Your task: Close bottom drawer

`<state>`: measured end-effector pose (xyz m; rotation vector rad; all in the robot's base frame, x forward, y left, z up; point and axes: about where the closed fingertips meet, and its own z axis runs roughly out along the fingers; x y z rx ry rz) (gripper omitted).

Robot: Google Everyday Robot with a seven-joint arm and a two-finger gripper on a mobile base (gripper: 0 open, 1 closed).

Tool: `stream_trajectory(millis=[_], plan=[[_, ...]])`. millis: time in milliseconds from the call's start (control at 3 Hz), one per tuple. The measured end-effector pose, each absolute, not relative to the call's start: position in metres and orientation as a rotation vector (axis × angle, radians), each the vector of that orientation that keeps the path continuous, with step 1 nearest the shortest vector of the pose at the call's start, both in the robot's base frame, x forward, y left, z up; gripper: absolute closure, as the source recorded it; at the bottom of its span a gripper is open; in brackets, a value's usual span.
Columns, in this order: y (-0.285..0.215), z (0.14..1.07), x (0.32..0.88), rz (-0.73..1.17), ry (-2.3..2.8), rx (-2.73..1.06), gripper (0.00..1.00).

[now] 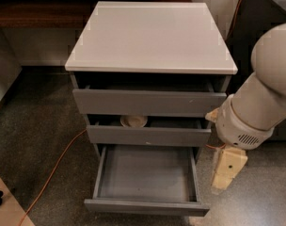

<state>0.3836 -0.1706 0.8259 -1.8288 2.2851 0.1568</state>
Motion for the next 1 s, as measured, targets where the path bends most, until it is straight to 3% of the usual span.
stream_trajectory(millis=[1000], plan=[[-0.157, 0.678, 0.366, 0.117, 2.329, -1.872, 0.00]])
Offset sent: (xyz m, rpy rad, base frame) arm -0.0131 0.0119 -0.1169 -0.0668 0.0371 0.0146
